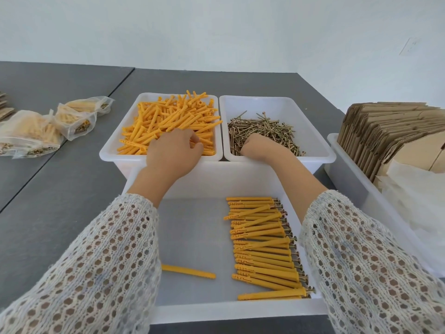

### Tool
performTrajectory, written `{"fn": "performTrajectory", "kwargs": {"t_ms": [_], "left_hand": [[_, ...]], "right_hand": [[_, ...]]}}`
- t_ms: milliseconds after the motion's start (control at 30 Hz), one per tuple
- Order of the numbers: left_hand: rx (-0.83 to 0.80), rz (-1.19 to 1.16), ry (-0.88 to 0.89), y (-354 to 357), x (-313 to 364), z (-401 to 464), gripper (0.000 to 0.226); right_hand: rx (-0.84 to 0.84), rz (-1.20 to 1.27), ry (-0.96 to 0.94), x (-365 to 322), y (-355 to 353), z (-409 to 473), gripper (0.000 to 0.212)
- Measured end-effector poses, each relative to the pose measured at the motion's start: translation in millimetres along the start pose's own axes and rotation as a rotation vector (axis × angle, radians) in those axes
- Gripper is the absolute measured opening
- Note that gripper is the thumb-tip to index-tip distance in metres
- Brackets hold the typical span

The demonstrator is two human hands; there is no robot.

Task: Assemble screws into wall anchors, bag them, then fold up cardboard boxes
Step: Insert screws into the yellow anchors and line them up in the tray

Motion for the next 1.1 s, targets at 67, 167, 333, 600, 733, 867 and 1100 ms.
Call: {"fn": "performTrajectory", "kwargs": {"t_ms": [67, 167, 333, 600, 733, 867, 1100], "left_hand": [[-0.011, 0.008, 0.030, -1, 1, 0, 0.026], [-0.033, 0.001, 0.058, -1, 0, 1, 0.024], [-0.030, 0.014, 0.108, 2, -2, 1, 0.027], [-0.001, -0.007, 0.116, 0, -1, -1, 0.024], [0.070, -0.011, 0.132, 2, 0, -1, 0.028], [0.170, -0.049, 0.201, 2, 3, -4, 0.047], [0.271, -0.081, 0.310, -1, 15, -8, 0.039]], "right_hand": [[0.018, 0.019, -0.009, 0, 1, -1, 0.020], [0.100, 0.056, -0.069, 1, 2, 1, 0.029], [0.214, 0.091, -0.232, 4, 3, 2, 0.014], [0.375, 0.259, -0.413, -4, 2, -9, 0.016], [0.485, 0.282, -0.502, -6, 4, -9, 0.010], [0.529, 0.258, -0.522, -6, 5, -10, 0.007], [0.336, 0.716, -0.406, -23, 3, -25, 0.016]]}}
Point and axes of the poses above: each hand's wrist, its own z-axis towards the middle knuckle, its own y-axis out of the palm, x = y × z, the point moved 1 cm from there along z, towards the middle knuckle, and after that the axes turned 4 degrees about z, right-handed, at the moved point
